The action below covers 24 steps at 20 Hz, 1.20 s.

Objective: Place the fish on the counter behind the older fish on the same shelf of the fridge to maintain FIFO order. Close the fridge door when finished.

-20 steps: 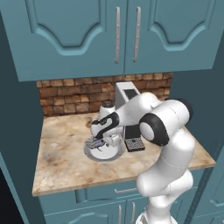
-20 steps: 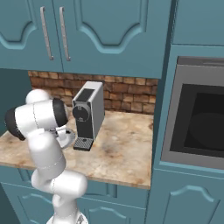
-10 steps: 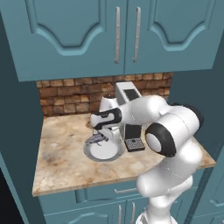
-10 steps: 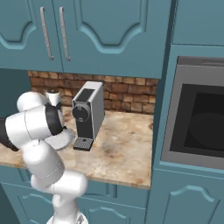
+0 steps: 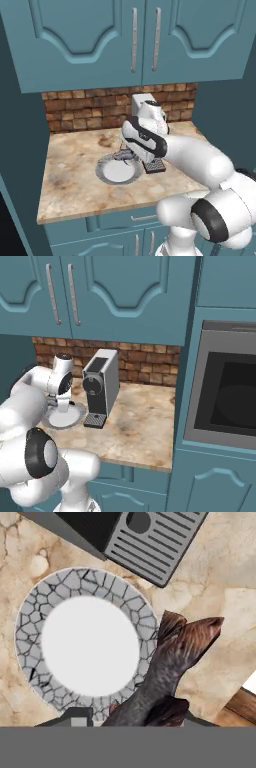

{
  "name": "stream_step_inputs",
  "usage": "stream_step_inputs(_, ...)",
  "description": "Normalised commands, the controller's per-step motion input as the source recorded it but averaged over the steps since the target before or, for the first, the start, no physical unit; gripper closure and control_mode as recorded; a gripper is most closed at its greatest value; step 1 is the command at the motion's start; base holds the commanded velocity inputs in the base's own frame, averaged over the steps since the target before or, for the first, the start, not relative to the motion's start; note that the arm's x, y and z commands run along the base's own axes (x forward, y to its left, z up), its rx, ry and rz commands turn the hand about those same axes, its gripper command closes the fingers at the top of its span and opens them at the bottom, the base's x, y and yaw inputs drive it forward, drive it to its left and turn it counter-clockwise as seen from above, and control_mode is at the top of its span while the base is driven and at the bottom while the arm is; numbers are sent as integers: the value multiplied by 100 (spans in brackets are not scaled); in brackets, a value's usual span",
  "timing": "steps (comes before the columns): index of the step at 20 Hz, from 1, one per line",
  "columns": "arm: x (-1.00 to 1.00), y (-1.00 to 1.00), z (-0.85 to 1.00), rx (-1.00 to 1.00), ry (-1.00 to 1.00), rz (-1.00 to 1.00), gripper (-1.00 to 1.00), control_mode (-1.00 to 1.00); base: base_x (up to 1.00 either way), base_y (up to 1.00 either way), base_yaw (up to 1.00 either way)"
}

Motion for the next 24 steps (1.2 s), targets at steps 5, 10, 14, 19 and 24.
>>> stream_step_inputs(5, -92, -51, 47, 3, 0, -14, 100, -100, 0, 0, 0)
stream_step_inputs(10, -80, -42, 37, 0, 0, -6, 100, -100, 0, 0, 0)
stream_step_inputs(14, -49, -84, 8, 0, 0, 0, 100, -100, 0, 0, 0)
stream_step_inputs(19, 5, -28, 0, 2, 0, -1, 100, -100, 0, 0, 0)
stream_step_inputs(24, -4, 0, 65, 0, -1, -14, 100, -100, 0, 0, 0)
